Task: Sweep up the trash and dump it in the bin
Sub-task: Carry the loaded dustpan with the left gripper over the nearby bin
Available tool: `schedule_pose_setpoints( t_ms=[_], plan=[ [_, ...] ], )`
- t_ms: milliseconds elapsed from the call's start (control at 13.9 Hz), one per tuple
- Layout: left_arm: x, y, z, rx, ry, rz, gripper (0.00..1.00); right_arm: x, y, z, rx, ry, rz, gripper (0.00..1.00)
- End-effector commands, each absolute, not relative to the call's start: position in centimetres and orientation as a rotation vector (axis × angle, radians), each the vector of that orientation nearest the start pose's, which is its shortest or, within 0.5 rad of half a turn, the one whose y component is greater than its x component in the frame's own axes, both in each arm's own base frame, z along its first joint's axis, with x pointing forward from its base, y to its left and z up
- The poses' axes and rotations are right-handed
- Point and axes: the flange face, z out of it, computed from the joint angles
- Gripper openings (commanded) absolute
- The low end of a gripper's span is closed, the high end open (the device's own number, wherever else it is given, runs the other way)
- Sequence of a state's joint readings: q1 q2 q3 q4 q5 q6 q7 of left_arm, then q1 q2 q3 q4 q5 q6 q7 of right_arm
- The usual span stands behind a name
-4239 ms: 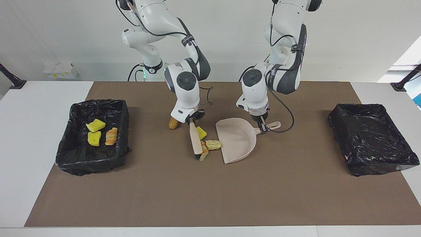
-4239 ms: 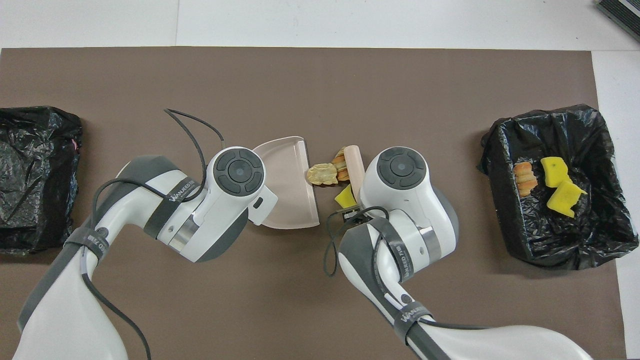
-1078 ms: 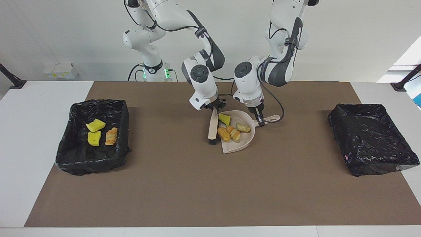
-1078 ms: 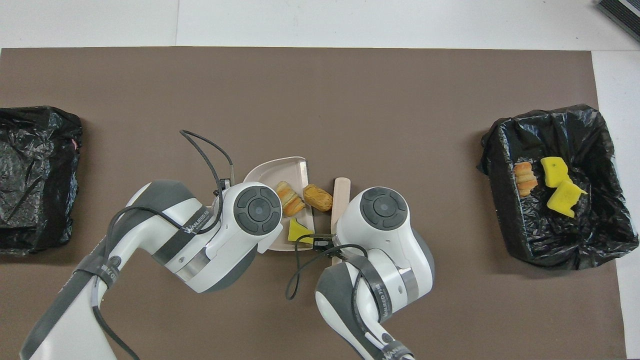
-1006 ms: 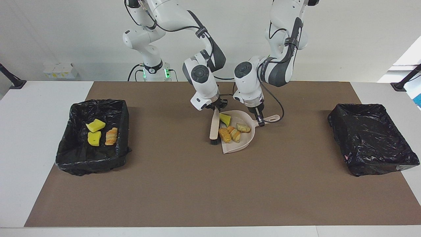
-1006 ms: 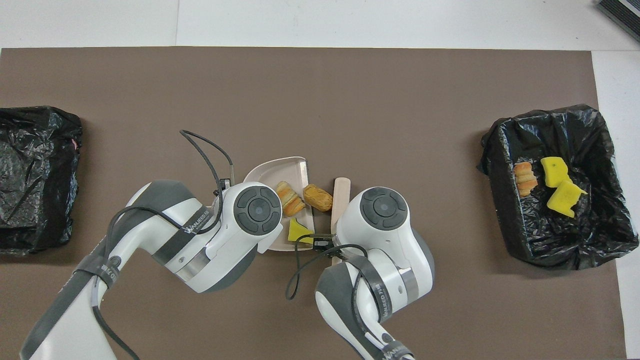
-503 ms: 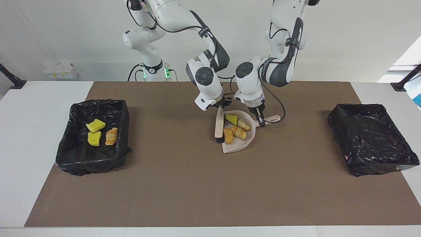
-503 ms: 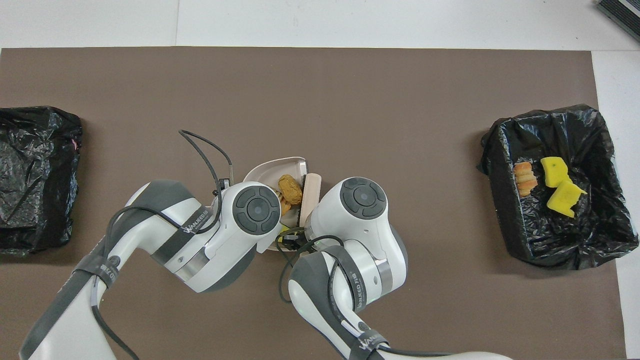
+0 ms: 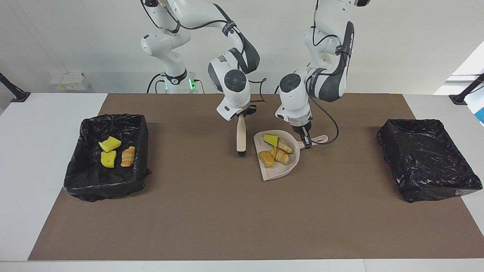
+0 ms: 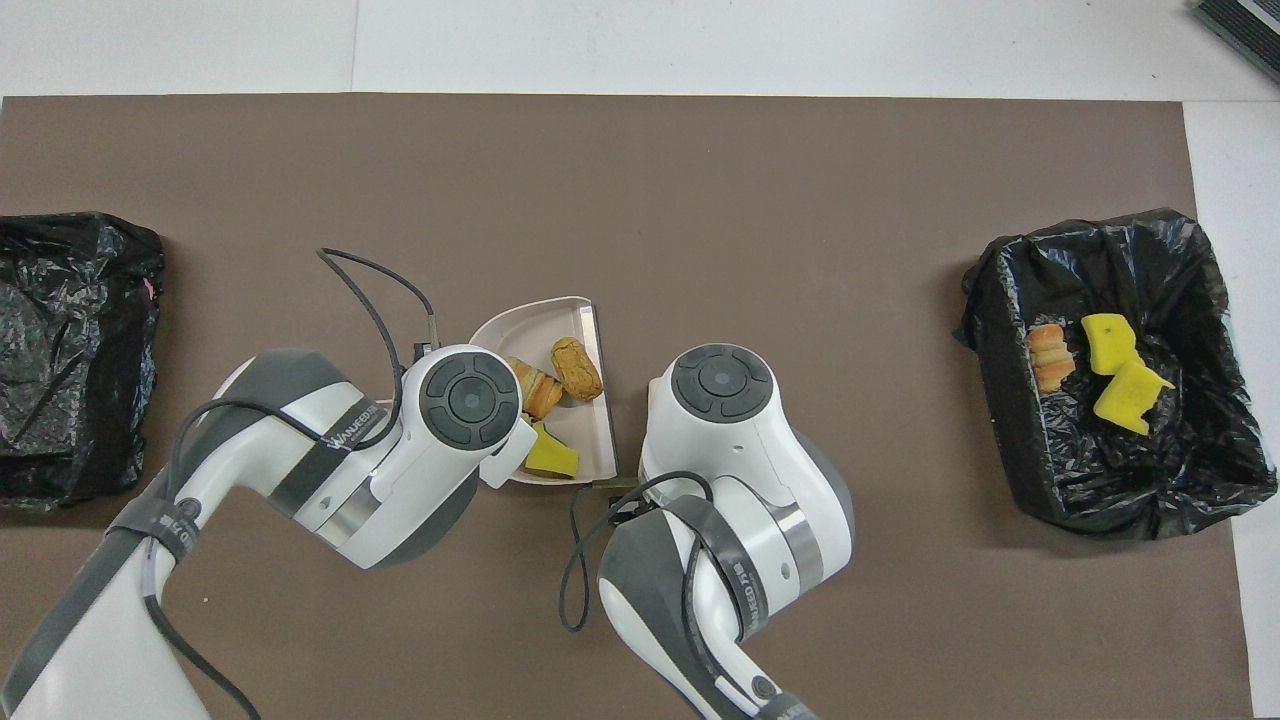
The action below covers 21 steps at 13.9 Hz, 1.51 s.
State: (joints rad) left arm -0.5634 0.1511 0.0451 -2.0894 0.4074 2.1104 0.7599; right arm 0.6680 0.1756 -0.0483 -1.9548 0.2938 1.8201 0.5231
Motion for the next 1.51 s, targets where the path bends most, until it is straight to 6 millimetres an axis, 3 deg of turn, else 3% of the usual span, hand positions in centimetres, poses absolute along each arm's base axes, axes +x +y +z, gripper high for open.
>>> schedule_pose_setpoints(
  t_ms=[0, 216, 287, 431, 575, 718, 1006, 1293, 1365, 1437],
  plan=[
    [49.4, -24.8, 35.8, -2.046, 1.949, 0.2, 0.0, 41.6, 32.5, 39.5, -3.048, 0.017, 0.6, 0.0],
    [49.9, -23.5, 38.2, -2.046, 1.969, 0.155, 0.0, 39.4, 33.9, 39.5, -3.053, -0.047, 0.544, 0.0],
    [50.0, -22.5, 39.6, -2.047, 1.983, 0.138, 0.0, 38.5, 35.2, 39.6, -3.048, -0.073, 0.499, 0.0],
    [50.4, -20.2, 41.9, -2.025, 2.026, 0.116, 0.0, 38.1, 35.8, 39.9, -3.045, -0.046, 0.47, 0.0],
    [50.9, -17.0, 44.4, -2.03, 2.011, 0.098, 0.0, 35.8, 38.4, 39.2, -3.064, -0.034, 0.468, 0.0],
    [51.2, -13.9, 47.1, -2.053, 1.977, 0.102, 0.0, 34.8, 40.5, 37.5, -3.074, 0.029, 0.436, 0.0],
    [51.4, -6.9, 50.6, -2.103, 1.937, 0.184, 0.0, 32.5, 43.9, 35.1, -3.086, -0.031, 0.411, 0.0],
    [52.5, -0.6, 52.8, -2.181, 1.83, 0.162, 0.0, 32.0, 44.2, 34.0, -3.103, -0.065, 0.429, 0.0],
    [52.7, 1.4, 52.8, -2.213, 1.79, 0.165, 0.0, 32.0, 44.3, 34.0, -3.104, -0.054, 0.43, 0.07],
    [52.8, 4.0, 52.9, -2.274, 1.731, 0.149, 0.0, 32.1, 44.2, 34.0, -3.106, -0.038, 0.432, 0.25]
  ],
)
